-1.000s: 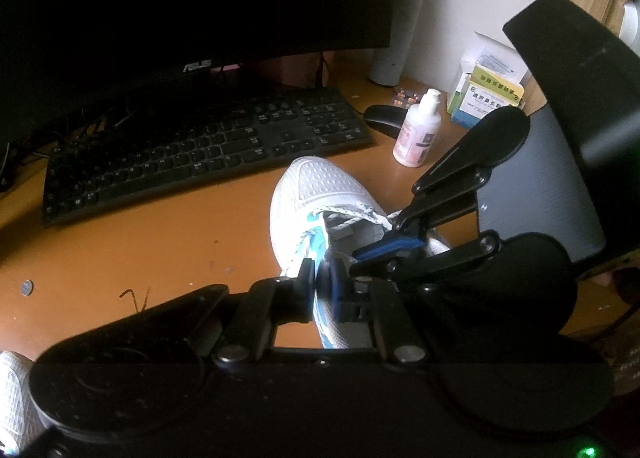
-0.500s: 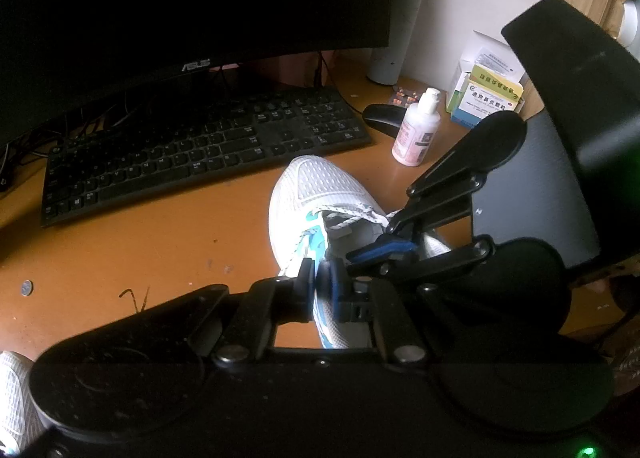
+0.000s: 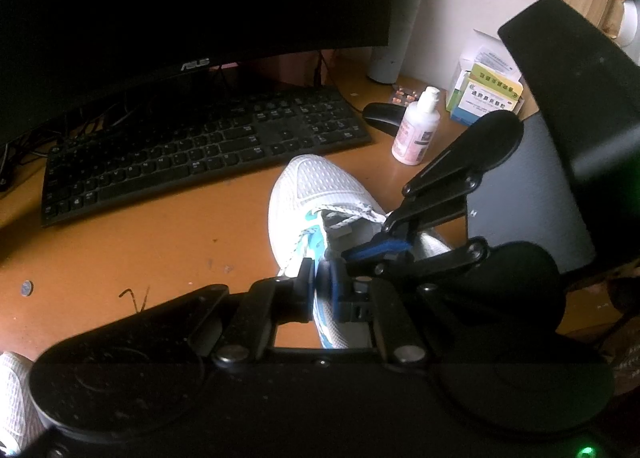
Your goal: Lace up shoes with both hands
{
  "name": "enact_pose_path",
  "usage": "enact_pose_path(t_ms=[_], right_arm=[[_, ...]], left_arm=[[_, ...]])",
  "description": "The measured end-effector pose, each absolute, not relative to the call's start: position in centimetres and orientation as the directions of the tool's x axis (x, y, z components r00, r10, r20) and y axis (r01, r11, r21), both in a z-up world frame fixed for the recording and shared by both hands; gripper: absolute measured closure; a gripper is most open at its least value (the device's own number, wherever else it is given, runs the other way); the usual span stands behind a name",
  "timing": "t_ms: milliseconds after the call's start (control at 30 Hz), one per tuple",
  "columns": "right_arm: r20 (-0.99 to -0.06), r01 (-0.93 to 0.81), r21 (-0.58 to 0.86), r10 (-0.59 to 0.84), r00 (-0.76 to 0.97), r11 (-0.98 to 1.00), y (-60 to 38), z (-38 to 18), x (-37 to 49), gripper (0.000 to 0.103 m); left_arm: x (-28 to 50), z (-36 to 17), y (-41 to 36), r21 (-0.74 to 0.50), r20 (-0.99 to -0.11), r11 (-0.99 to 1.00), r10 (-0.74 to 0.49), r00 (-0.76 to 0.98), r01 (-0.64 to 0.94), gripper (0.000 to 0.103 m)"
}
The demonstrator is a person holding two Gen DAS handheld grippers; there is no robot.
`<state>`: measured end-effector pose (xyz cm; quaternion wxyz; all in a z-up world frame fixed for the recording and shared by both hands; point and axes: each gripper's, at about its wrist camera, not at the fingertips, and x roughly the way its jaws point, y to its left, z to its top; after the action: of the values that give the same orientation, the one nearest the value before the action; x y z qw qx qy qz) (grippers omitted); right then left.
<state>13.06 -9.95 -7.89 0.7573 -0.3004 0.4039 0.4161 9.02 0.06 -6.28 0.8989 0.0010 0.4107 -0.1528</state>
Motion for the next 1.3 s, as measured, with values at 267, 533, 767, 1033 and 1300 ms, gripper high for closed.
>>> enact_pose_path(t_ms=[267,533,767,1033,1300], right_arm=[[-0.843,-0.863,-0.117,0.410,0.348,0.492,-10.2,-7.3,13.2,0.099],[-0.840,-0.866,-0.106,0.422,0.341,0.489,-10.4,-7.3,12.7,0.099],[-0.840,-0.853,-0.098,0.418,0.347,0.512,-11.1,-7.2,12.9,0.100],[-0.841,-0.854,-0.092,0.420,0.342,0.513,-11.2,-7.3,12.6,0.100],[-0.846,-0.853,-0.094,0.411,0.341,0.514,-11.0,-7.6,12.6,0.099]], left_arm=[[9.1,-6.3,0.1,-0.118,-0.743,0.954,-0.270,0.613,0.277,0.097],[9.1,-6.3,0.1,-0.120,-0.744,0.954,-0.270,0.611,0.275,0.097],[9.2,-6.3,0.0,-0.122,-0.745,0.952,-0.274,0.608,0.279,0.097],[9.3,-6.5,0.5,-0.123,-0.745,0.949,-0.281,0.605,0.289,0.097],[9.2,-6.5,0.0,-0.117,-0.745,0.951,-0.275,0.608,0.287,0.097]])
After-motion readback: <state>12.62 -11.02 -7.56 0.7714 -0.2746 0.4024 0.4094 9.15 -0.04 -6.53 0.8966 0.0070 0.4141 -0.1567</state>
